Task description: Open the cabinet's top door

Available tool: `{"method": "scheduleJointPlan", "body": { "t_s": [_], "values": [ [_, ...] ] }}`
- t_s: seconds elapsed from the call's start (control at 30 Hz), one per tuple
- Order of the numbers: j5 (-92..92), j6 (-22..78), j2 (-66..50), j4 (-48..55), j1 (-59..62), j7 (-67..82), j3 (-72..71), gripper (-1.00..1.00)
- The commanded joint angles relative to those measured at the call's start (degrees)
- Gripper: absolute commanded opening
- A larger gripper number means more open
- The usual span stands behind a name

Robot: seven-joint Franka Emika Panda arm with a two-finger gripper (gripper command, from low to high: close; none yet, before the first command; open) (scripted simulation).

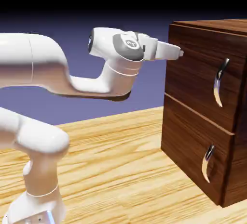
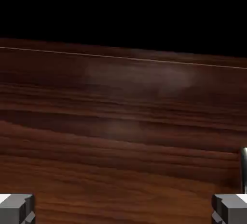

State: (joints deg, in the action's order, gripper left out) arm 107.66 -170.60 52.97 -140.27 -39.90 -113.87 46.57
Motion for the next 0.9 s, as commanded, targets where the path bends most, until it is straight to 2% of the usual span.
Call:
{"method": "scheduleJointPlan", "body": {
  "t_s": [0.0,0.73,0.87],
  "values": [
    [2.5,0.1,0.5,0.5,-0.9,-1.7,1.1,0.0],
    [57.3,1.8,10.8,11.0,-20.9,-38.0,24.8,0.0],
    [58.1,2.4,10.2,14.4,-25.2,-38.3,27.0,0.0]
  ]
}}
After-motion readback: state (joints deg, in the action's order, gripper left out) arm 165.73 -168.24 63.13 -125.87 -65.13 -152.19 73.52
